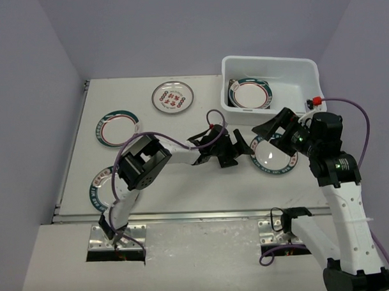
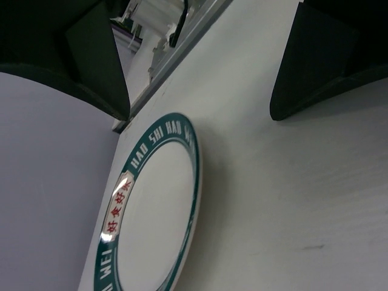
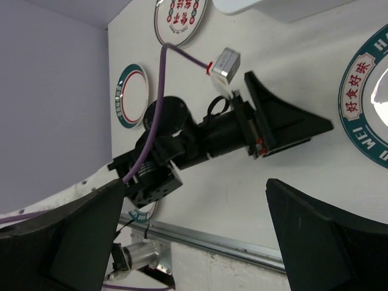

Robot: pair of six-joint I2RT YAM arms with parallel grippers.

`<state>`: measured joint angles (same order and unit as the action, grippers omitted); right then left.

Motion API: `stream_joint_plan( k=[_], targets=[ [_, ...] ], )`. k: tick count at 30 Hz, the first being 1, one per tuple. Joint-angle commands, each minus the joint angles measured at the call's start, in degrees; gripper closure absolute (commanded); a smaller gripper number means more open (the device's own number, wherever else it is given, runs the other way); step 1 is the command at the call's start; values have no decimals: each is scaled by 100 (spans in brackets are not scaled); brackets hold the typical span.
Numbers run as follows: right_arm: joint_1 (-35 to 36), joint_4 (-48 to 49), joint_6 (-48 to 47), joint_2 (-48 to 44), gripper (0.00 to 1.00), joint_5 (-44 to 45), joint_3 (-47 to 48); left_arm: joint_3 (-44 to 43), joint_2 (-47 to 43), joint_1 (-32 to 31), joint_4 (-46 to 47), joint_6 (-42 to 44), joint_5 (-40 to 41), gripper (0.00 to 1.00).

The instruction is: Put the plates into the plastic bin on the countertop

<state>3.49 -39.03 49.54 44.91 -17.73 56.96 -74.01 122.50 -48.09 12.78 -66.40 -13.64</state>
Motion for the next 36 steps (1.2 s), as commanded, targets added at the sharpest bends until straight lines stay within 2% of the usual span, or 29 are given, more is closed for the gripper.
stream_joint_plan(
  k=[1, 5, 8, 10, 15, 18, 20, 23, 25, 27, 29, 32, 36],
  targets=[
    [-6, 208, 334, -225, 1, -319, -130, -810, 749, -42, 96, -309, 157, 2],
    [-6, 174, 452, -352, 1, -441, -185, -1525, 1404, -42, -471, -316, 23, 10],
    [-6, 98, 420, -432, 1, -402, -117, -1759, 1626, -37, -1040, -210, 123, 25],
    [-12, 15, 361, -472, 1, -299, -45, -1693, 1634, -34, -1041, -206, 203, 44],
    [-6, -78, 309, -526, 1, -205, 24, -1758, 1828, -42, -911, -159, -73, 84],
    [-6, -88, 329, -485, 1, -239, 8, -1907, 1953, -42, -829, -94, -204, 100],
    [-6, -79, 328, -477, 1, -231, -19, -1858, 1927, -42, -724, -39, -233, 100],
    [-6, -88, 275, -462, 1, -137, -137, -1532, 1632, -40, -59, 125, -286, 100],
    [-6, -88, 116, -434, 1, -36, -214, -1094, 1293, -25, 714, 284, -522, 100],
    [-6, -108, -111, -393, 1, 49, -224, -698, 729, 4, 919, 438, -683, 100],
    [-6, -138, -303, -374, 1, 186, -196, -331, 153, 40, 867, 687, -738, 100],
    [-6, -210, -787, -224, 1, 454, -37, 583, -1317, 159, 503, 1331, -832, 100],
    [-15, -543, -1374, 424, 1, 380, 183, 1284, -2841, 403, -327, 1907, -928, 100]
  ],
)
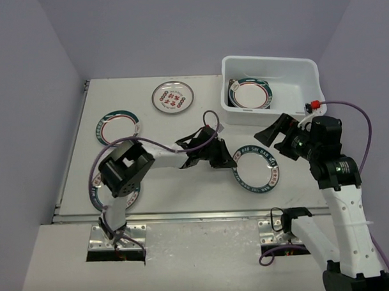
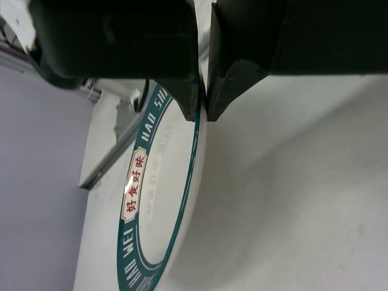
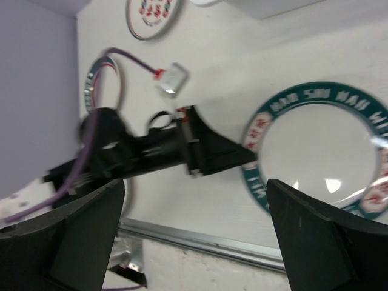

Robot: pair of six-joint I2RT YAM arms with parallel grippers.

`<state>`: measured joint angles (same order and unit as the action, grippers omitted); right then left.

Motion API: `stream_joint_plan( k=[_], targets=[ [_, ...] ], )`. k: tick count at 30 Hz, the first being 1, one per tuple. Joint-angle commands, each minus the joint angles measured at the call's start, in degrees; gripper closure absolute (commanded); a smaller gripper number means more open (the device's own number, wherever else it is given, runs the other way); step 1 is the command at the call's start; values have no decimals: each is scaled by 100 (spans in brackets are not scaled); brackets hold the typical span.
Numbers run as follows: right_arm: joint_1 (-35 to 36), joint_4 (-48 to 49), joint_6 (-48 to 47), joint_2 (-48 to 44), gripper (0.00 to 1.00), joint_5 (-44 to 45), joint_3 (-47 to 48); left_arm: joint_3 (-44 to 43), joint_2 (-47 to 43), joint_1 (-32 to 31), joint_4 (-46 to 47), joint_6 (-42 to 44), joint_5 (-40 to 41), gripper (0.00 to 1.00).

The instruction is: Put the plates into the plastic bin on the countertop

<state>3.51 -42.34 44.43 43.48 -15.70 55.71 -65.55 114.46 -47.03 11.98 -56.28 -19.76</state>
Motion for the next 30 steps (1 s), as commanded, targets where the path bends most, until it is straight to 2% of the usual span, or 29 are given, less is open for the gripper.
stream_joint_plan(
  k=[1, 4, 6, 10, 14, 17, 18, 19, 22, 25, 26, 28, 30],
  targets=[
    [-17, -317, -969, 740, 1, 108, 335, 581, -2364, 396, -488, 963, -311, 100],
    [-17, -345, -1302, 1037, 1, -159, 275, 1014, -3272, 1006, -765, 936, -562, 100],
    [-15, -126, -1385, 994, 1, -357, 28, 1069, -3463, 1296, -943, 874, -831, 100],
    [-17, 869, -1232, 1058, 5, -1807, -457, 877, -3765, 1680, -1506, 1207, -1355, 100],
    [-17, 1795, -666, 1259, 24, -2831, -823, 816, -3992, 1811, -1594, 1208, -1514, 100],
    [-8, 2336, -233, 1224, 51, -3035, -1105, 851, -4107, 1900, -1619, 1155, -1636, 100],
    [-17, 2405, -189, 1224, 51, -3010, -1106, 843, -4124, 1908, -1620, 1163, -1628, 100],
    [-9, 2491, -158, 1177, 75, -2971, -1145, 819, -4124, 1955, -1728, 1187, -1643, 100],
    [-8, 2703, -8, 1152, 83, -3002, -1220, 847, -4172, 2134, -1816, 1168, -1843, 100],
    [-8, 3146, 301, 1221, 98, -3096, -1333, 836, -4280, 2385, -1794, 1111, -2063, 100],
    [-8, 3277, 405, 1238, 100, -3141, -1363, 798, -4297, 2442, -1832, 1118, -2103, 100],
    [-15, 3724, 783, 1343, 100, -3201, -1355, 593, -4300, 2577, -2320, 1258, -2104, 64],
    [-17, 4079, 1114, 1508, 100, -3128, -1220, 223, -4296, 2679, -3157, 1758, -1771, 8]
  ],
)
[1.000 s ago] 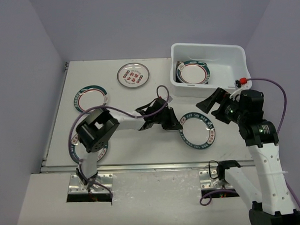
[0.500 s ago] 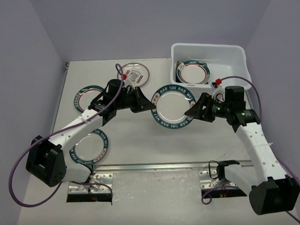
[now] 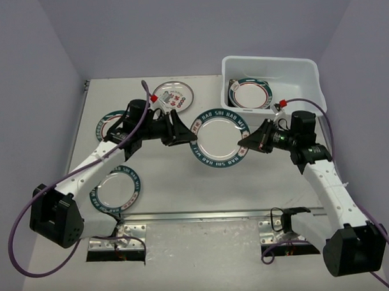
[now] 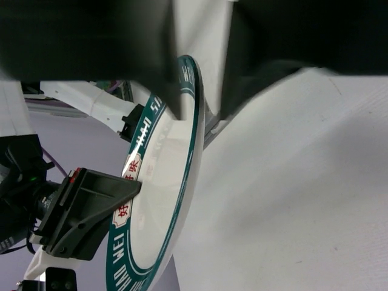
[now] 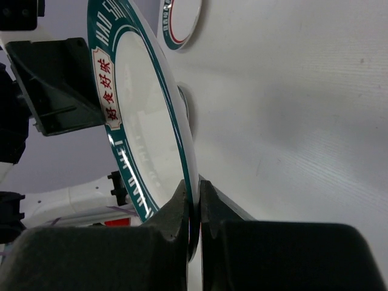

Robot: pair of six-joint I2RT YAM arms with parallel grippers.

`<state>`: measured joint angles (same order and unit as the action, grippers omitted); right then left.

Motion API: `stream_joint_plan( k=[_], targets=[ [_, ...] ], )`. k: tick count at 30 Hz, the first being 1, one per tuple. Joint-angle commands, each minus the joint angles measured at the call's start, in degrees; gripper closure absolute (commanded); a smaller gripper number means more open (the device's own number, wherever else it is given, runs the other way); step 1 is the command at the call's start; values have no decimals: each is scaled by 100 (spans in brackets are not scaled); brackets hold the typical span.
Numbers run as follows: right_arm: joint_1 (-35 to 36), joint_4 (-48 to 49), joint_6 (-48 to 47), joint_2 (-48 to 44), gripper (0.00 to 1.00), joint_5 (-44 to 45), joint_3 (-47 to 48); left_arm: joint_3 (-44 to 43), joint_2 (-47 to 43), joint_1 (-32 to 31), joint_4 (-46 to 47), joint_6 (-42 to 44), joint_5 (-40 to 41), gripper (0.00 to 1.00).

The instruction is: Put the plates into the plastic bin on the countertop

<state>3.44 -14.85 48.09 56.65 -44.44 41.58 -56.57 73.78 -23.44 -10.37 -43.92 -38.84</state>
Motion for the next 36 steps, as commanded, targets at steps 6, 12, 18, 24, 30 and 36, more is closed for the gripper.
stream_joint_plan(
  k=[6, 12, 18, 24, 30, 36],
  targets=[
    [-92, 23, 1385, 896, 100, 2316, 1529, -2329, -197, 1117, -3789, 1411, 3610, 0],
    [-85, -845, 3578, 1774, 100, 5300, 2745, -2206, -715, 1728, -4022, 1830, 3497, 0],
    [11, -2039, 4249, 3596, 100, 5989, 4609, -1312, -1192, 1728, -3886, 1690, 3262, 0],
    [87, -2683, 4797, 4796, 100, 6252, 5660, -1020, -1397, 1728, -3937, 1639, 3021, 0],
    [104, -2958, 4823, 5367, 97, 6555, 6084, -949, -1584, 1728, -4109, 1739, 3073, 0],
    [63, -2176, 4337, 5617, 62, 6151, 5906, -836, -1633, 1728, -4266, 1983, 3310, 0]
  ],
)
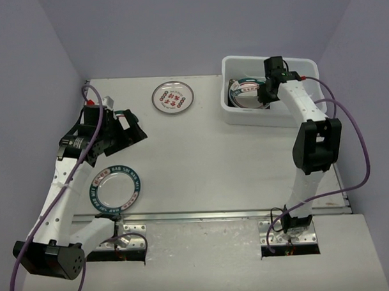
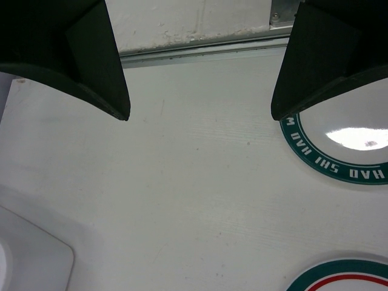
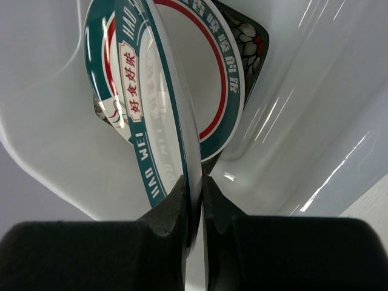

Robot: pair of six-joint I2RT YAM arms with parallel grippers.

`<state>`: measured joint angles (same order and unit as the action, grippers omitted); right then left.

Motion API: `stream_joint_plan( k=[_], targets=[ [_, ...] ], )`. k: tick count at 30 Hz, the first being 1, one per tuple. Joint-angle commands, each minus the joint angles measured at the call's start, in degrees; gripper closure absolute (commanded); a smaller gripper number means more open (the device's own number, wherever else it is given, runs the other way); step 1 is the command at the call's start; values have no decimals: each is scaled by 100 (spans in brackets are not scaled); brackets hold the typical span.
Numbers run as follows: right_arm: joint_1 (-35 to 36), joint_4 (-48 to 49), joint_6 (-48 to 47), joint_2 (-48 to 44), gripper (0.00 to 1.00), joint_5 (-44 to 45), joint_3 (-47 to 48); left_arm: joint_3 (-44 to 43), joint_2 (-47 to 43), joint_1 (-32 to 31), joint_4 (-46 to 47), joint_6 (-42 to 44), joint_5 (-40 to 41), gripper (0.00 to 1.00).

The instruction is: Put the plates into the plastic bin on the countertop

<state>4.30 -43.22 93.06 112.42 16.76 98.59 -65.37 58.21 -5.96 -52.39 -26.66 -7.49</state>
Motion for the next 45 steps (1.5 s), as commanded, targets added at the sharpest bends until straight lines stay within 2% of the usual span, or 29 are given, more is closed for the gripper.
stream_joint_plan(
  k=[1, 4, 7, 10, 16, 20, 24, 25, 28, 31, 32, 33, 36, 37, 39, 42, 45],
  targets=[
    [-38, 585, -248, 137, 54, -118, 365, 29, -57, -20, -91, 288, 218, 0],
    [-61, -84, -370, 478, 34, -385, 964, -8, -14, -20, -133, 336, 304, 0],
    [-57, -1277, -259, 743, 21, -380, 1462, -2, 42, -20, -113, 345, 305, 0],
    [-76, -1638, -374, 745, 12, -533, 1501, 25, 139, -20, -93, 347, 281, 0],
    [-107, -1288, -861, 247, 11, -853, 1074, 31, 376, -20, 114, 338, -41, 0],
    [-14, -133, -1877, -478, 1, -1301, 786, 1, 692, -20, 466, 239, -318, 0],
    [27, 514, -2976, -1364, 1, -2197, 686, -211, 1414, -20, 1063, -5, -705, 0],
    [27, 733, -3206, -1564, 1, -2818, 413, -315, 1619, -20, 1253, -40, -725, 0],
    [27, 1830, -3695, -2486, 1, -4420, -631, -1002, 2657, -20, 1522, 13, -738, 0],
    [27, 3171, -3512, -3301, 1, -6221, -2540, -1956, 3894, -11, 1661, 302, -558, 0],
    [27, 3401, -3390, -3544, 1, -6505, -2958, -2223, 3918, -10, 1626, 372, -438, 0],
    [36, 3528, -3292, -3968, 1, -6732, -3355, -2526, 4540, 16, 1564, 425, -138, 0],
    [36, 3417, -3697, -4706, 1, -7097, -4429, -3582, 5651, 120, 1391, 494, 132, 0],
    [36, 3244, -3873, -4916, 1, -7040, -4481, -3805, 5836, 134, 1344, 517, 122, 0],
    [36, 2396, -4728, -5352, 1, -6750, -4695, -4946, 6713, 200, 1095, 641, 64, 0],
    [28, 1423, -5369, -5797, 1, -6226, -4543, -6088, 7552, 217, 887, 969, -185, 0],
    [36, 1351, -5317, -5980, 1, -6226, -4647, -6282, 8023, 259, 1144, 1103, -569, 0]
  ],
)
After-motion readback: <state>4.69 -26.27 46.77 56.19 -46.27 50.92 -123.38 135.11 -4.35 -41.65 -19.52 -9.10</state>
